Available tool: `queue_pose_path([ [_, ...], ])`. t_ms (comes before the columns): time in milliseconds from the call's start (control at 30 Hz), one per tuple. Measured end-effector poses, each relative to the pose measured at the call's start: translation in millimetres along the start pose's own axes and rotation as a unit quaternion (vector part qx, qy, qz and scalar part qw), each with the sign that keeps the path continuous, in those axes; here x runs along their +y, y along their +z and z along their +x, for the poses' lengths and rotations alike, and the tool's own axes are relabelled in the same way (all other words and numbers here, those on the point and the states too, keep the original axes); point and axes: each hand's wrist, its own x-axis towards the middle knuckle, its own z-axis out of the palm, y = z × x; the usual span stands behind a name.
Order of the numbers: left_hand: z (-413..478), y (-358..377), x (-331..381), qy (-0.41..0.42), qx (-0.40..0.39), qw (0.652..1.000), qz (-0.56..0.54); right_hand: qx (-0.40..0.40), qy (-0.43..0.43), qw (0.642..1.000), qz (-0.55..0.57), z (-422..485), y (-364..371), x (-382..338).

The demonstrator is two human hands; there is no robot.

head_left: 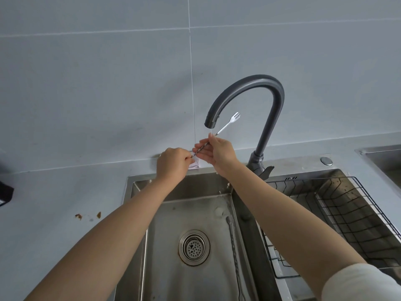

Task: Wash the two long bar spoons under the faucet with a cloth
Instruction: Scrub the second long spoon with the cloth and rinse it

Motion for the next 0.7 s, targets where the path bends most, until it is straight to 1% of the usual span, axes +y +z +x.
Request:
queue_pose_path([
  [167, 4.1, 4.3, 3.4, -0.021, -0.001, 0.999, -0.04, -0.042, -0.019, 0.999, -0.007, -1.7, -7.8, -1.5],
  [300, 5.3, 4.9, 8.4, -0.021, 0.004, 0.998, -0.067, -0.026, -0.025, 0.999, 0.002, 0.1, -9.1, -5.8],
  [400, 5.3, 5.2, 9.5, -0.008, -0.027, 0.998, -0.063, -0.011, -0.035, 0.999, -0.016, 2.7, -8.7, -12.3],
  [533, 4.0, 6.9, 6.9, -0.011, -0.063, 0.996, -0.07, 0.005, -0.033, 0.999, -0.027, 4.7, -9.0, -18.6],
  [700, 5.3, 8.6, 5.4, -0.014, -0.057, 0.996, -0.071, 0.007, -0.033, 0.999, -0.043, 3.2, -7.4, -11.8],
])
